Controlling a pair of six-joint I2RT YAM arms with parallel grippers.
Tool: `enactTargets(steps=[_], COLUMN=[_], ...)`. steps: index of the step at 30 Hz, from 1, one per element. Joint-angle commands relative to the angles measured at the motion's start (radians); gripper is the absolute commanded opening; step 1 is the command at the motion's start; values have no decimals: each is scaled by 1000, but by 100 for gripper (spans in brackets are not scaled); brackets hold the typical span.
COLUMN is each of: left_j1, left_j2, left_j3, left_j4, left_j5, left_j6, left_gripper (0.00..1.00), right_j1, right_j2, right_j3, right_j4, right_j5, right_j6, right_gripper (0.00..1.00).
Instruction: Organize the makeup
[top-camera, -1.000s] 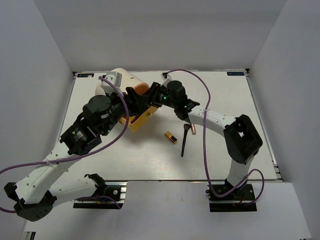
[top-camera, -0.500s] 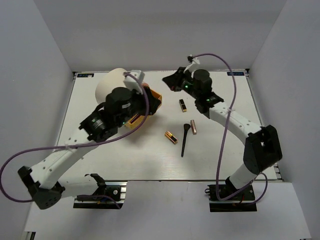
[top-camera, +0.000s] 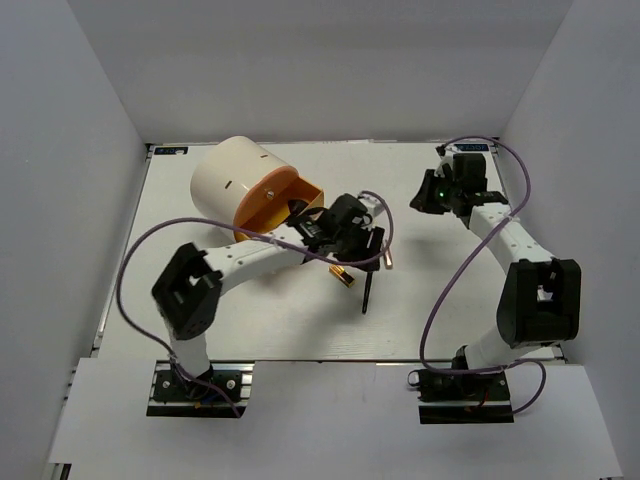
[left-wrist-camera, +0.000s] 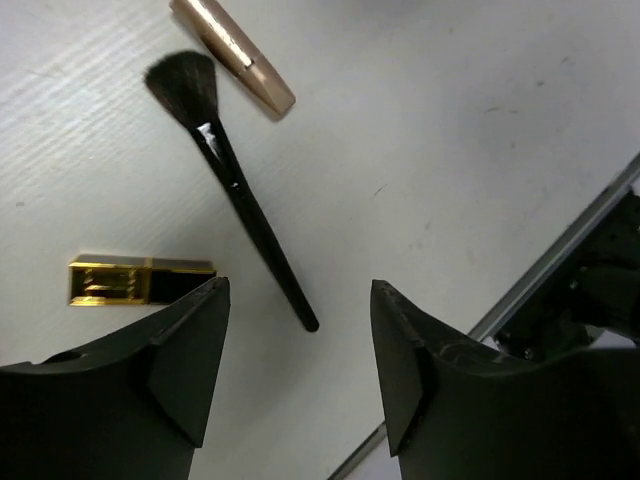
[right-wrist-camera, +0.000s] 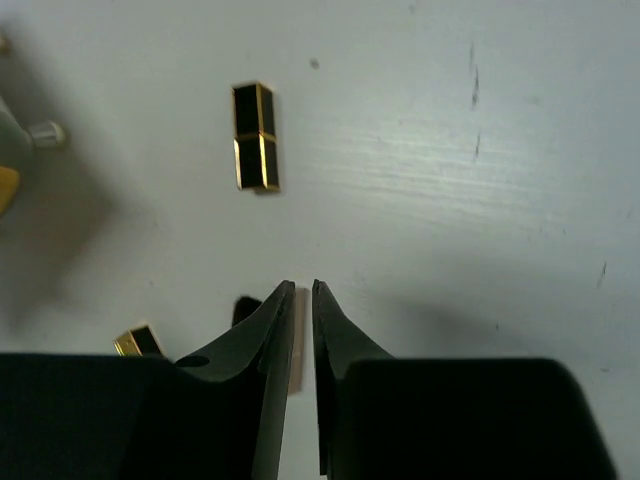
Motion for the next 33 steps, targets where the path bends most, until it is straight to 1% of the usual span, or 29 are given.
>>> enactTargets(steps=[1,2,3,4,7,12,16,17,23,24,29,30,32,33], left_j1=[-33,-49,-49,-62,-72,-81,-90,-90,-90,-90,-90,-90,-90,-90], left_j2=[83,132,153,173,251,369,406,406,381,384,426,430,440,450], left_j3=[91,125,140,156,217,314,341,345,326,326,335,335,334,338], left_j4=[-18,-30,-38,-47,-92,-161,-211,-227,-210,-210,-222,-222,-224,-227], left_j5=[58,46,46,10,-35,-64,-109,-164,-218,-221,-205,-207,-213,-225], left_j6=[21,24,27,27,30,28,18,8,7,7,5,5,-2,-4], left_gripper=[69,70,70,70,72,70,68,68,67,66,59,54,51,47], right_j1=[-62,-82,-96,-98,-114,-127,-130,-130,-127,-157,-159,-159,-159,-159], right_j2=[35,26,26,10,-4,3,-1,-2,-16,-17,-20,-22,-22,-24], right_j3=[36,19,10,4,-13,-12,-18,-21,-50,-52,-56,-56,-56,-58], right_j4=[-172,-168,-159,-145,-130,-124,-119,-117,-100,-97,-91,-91,-91,-90], right_j5=[-148,-174,-179,-182,-202,-243,-259,-262,-271,-273,-277,-277,-277,-277], right_j6=[-48,-45,-48,-51,-56,-43,-39,-37,-29,-28,-20,-20,-20,-20], right_gripper=[18,18,19,19,22,25,26,26,26,26,26,26,26,26])
